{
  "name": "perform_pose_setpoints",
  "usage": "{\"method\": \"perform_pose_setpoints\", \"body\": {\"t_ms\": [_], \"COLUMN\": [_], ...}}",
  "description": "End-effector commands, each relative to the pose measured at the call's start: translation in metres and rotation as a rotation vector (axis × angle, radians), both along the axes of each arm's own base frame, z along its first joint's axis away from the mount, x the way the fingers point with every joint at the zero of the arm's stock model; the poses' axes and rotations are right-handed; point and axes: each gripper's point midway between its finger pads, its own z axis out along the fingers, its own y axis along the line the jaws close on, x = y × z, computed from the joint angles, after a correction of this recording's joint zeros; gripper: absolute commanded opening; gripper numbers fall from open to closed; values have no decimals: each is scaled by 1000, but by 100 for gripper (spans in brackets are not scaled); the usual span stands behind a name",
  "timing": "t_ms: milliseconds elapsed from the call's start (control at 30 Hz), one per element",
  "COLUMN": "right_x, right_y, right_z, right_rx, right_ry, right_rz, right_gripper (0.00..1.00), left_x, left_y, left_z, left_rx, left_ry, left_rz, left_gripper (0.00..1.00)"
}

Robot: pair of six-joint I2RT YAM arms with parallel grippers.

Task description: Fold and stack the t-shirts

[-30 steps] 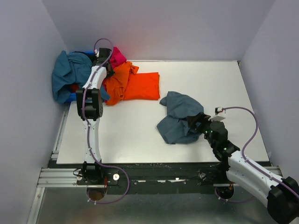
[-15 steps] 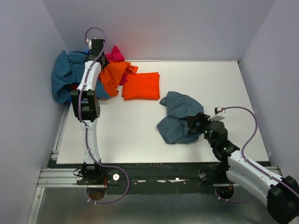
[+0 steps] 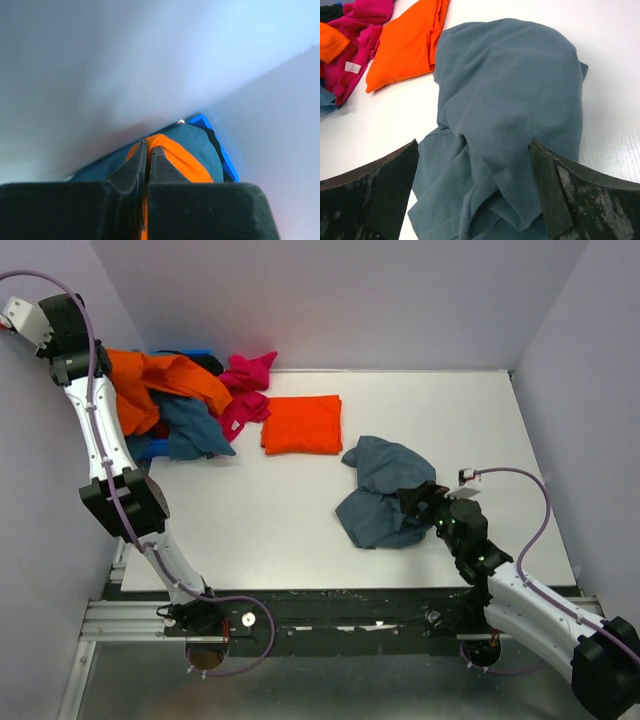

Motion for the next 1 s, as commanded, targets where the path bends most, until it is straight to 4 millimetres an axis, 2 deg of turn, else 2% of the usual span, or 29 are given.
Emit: {"method": "perform_pose_setpoints", "body": {"t_ms": [0,33,67,133,167,200,300,467,533,733,833,933,967], "right_x": [4,4,4,4,4,5,6,6,6,6,6,6,7], "right_y": [8,8,8,10,10,11,12,12,12,11,11,10,9], "right_z": [15,15,14,13,13,14,12,12,12,12,13,13,12], "right_rx": [21,21,20,15,16,15,12,6,6,4,3,-2,-6], "right_ry": [-35,-34,-31,-26,-25,-24,-15,-15,-15,-17,-19,-18,-14], "right_rz": [31,31,33,39,42,44,47,46,46,46,45,41,36], "right_gripper": [98,98,98,98,98,98,98,98,98,98,98,98,98], "left_x": [-9,-7,2,25,31,36,54,68,80,110,108,90,80], "left_y": [9,9,4,-14,-22,-32,-75,-131,-161,-242,-276,-303,-312], "left_z": [-19,-28,-36,-43,-43,-49,-41,-40,-45,-89,-101,-104,-112], "left_rx": [-6,-21,-36,-58,-64,-66,4,64,47,-23,-28,-34,-45], "left_ry": [45,57,64,67,82,115,148,147,128,153,189,223,249], "left_rz": [104,93,37,-108,-139,-170,-282,-402,-483,-670,-722,-764,-783], "left_gripper": [0,12,49,93,99,99,99,99,99,99,99,99,99]}}
